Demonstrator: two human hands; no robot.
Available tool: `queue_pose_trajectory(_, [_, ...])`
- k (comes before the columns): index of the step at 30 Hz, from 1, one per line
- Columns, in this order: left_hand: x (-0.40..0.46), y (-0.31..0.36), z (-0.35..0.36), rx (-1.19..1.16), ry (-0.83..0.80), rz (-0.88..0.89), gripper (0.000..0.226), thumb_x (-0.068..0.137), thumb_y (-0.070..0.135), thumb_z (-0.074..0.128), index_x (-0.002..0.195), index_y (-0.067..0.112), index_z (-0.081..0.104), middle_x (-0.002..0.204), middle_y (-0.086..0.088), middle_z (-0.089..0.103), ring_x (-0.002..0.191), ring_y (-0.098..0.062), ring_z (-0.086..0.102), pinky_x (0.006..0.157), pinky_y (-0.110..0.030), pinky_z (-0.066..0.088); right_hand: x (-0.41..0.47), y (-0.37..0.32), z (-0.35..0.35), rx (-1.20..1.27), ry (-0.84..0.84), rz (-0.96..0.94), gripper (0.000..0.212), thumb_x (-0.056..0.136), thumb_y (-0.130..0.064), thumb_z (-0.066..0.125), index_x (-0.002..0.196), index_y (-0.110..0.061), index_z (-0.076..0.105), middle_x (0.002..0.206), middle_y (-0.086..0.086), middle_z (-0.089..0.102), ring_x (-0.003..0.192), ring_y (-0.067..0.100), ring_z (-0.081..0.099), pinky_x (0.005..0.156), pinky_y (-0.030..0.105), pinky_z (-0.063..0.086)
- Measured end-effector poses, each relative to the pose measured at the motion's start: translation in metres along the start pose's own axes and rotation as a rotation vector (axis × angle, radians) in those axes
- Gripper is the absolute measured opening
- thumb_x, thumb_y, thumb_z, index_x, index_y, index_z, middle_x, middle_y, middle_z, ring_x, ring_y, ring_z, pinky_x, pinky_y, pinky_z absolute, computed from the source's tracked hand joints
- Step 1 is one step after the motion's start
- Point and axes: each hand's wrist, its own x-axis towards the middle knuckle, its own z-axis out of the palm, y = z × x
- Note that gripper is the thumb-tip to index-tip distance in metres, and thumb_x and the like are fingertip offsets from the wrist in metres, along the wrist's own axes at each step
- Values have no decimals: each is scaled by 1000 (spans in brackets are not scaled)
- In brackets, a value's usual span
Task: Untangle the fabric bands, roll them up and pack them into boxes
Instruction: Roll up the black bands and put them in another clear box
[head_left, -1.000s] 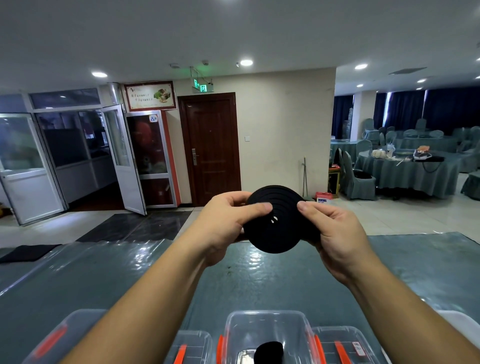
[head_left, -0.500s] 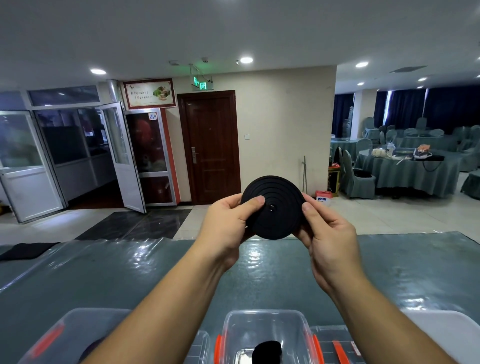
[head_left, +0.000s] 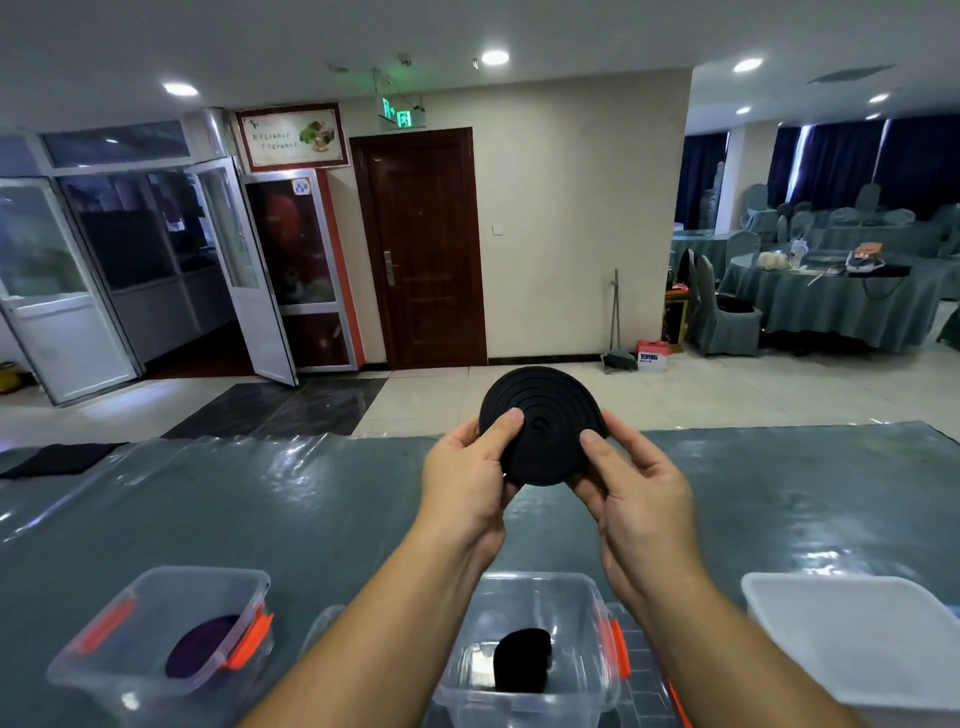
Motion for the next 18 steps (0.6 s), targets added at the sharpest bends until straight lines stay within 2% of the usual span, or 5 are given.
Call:
queue_pose_trajectory(3, [0, -23, -7, -6, 27, -77, 20, 96, 8, 68, 114, 0, 73, 105, -17, 79, 97, -26, 77, 76, -32, 64, 5, 7, -18, -50, 26, 38, 26, 94, 7, 64, 112, -11, 69, 90, 5, 81, 87, 17, 78, 72, 26, 63])
queue_pose_trajectory(6, [0, -43, -20, 86, 39, -178, 24, 95, 9, 70, 116, -2, 71, 104, -16, 79, 98, -27, 77, 82, -36, 62, 11, 17, -47, -135, 32, 122, 25, 93, 7, 66, 112, -8, 71, 90, 8, 81, 86, 19, 79, 69, 25, 62])
queue_pose_trajectory(11, [1, -71, -42, 318, 101, -314, 23, 96, 27, 71, 110, 9, 74, 95, -6, 80, 79, -17, 73, 64, -28, 57, 15, 37, -92, -268, -34, 274, 24, 93, 8, 64, 109, -8, 72, 91, 9, 81, 83, 18, 79, 66, 23, 61])
queue_pose_trajectory(15, [4, -87, -63, 385, 132, -409, 18, 97, 23, 70, 104, 8, 78, 92, -6, 80, 76, -17, 73, 62, -28, 57, 19, 51, -114, -413, -113, 353, 23, 95, 7, 63, 108, -11, 72, 92, 7, 81, 85, 18, 79, 68, 22, 61])
queue_pose_trajectory(18, [10, -98, -80, 319, 150, -542, 17, 94, 18, 73, 104, 5, 76, 90, -7, 79, 77, -19, 73, 66, -30, 61, 23, 65, -125, -480, -112, 385, 23, 95, 5, 65, 108, -12, 71, 88, 7, 81, 83, 19, 79, 68, 23, 62])
